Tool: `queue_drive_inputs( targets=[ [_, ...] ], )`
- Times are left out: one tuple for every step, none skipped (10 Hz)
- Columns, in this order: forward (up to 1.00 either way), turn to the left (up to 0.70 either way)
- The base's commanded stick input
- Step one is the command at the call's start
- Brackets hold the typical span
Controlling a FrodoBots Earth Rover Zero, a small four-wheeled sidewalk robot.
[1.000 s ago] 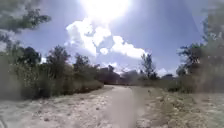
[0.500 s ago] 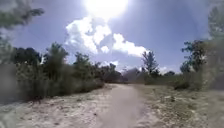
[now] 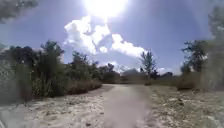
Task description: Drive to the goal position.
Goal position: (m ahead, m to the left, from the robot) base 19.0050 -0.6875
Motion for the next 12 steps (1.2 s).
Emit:
queue_drive_inputs(
  targets=[
    [0.70, 0.00],
    [0.70, 0.00],
    [0.70, 0.00],
    [0.70, 0.00],
    [0.70, 0.00],
    [0.70, 0.00],
    [0.70, 0.00],
    [0.70, 0.00],
    [0.70, 0.00],
    [0.70, 0.00],
    [0.70, 0.00],
    [0.70, 0.00]
  ],
)
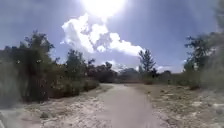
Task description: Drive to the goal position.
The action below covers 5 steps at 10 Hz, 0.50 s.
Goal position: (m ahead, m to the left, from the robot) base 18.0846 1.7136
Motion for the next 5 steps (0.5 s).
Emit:
queue_drive_inputs(
  targets=[
    [0.70, 0.00],
    [0.70, 0.00],
    [0.70, 0.00],
    [0.70, 0.00],
    [0.70, 0.00]
  ],
)
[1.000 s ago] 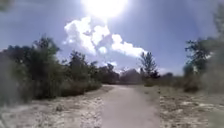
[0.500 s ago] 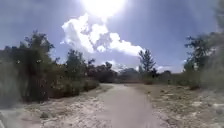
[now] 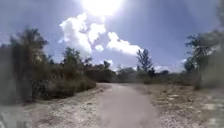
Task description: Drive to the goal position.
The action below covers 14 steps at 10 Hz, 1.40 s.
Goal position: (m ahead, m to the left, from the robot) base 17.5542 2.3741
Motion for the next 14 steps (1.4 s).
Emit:
queue_drive_inputs(
  targets=[
    [0.70, 0.00],
    [0.70, 0.00],
    [0.70, 0.00],
    [0.70, 0.00],
    [0.70, 0.00],
    [0.70, 0.00],
    [0.70, 0.00],
    [0.70, 0.00],
    [0.70, 0.00],
    [0.70, 0.00],
    [0.70, 0.00],
    [0.70, 0.00],
    [0.70, 0.00],
    [0.70, 0.00]
  ],
)
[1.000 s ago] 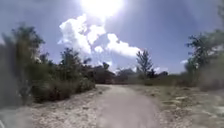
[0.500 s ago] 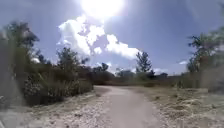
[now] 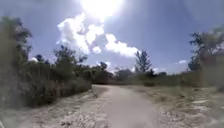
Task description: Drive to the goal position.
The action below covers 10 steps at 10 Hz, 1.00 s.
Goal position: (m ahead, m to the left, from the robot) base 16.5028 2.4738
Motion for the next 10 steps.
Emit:
queue_drive_inputs(
  targets=[
    [0.70, 0.00],
    [0.70, 0.00],
    [0.70, 0.00],
    [0.70, 0.00],
    [0.70, 0.00],
    [0.70, 0.00],
    [0.70, 0.00],
    [0.70, 0.00],
    [0.70, 0.00],
    [0.70, 0.00]
  ],
)
